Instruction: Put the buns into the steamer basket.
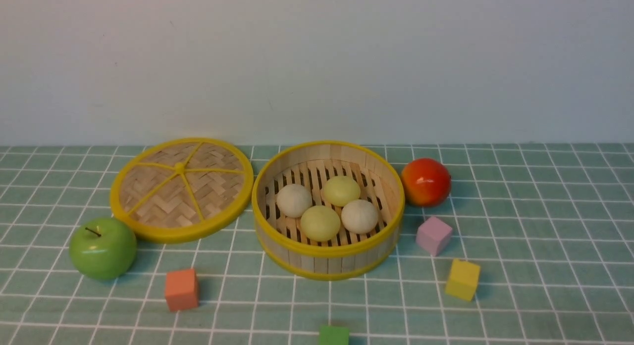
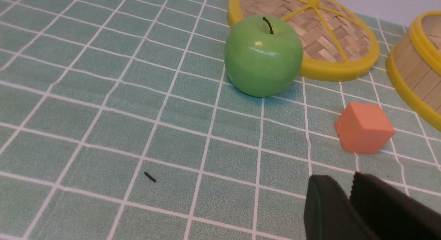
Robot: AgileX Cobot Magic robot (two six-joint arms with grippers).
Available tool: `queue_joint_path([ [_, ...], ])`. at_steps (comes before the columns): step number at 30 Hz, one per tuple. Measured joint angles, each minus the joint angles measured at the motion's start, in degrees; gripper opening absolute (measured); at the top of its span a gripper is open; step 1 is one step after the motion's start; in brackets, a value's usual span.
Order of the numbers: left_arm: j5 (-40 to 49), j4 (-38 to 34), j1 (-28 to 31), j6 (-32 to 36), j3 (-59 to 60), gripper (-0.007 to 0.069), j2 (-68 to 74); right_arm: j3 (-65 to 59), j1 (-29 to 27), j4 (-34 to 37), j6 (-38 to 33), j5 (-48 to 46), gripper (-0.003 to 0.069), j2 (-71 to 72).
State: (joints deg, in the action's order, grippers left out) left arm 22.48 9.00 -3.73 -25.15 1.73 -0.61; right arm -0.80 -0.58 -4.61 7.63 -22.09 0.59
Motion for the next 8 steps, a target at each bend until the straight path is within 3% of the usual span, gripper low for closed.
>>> queue_joint_path([
  [8,0.0,0.0,0.0,0.0,0.0,0.0132,0.0,0.0,0.0,0.0,0.0,0.0,0.0041,0.0],
])
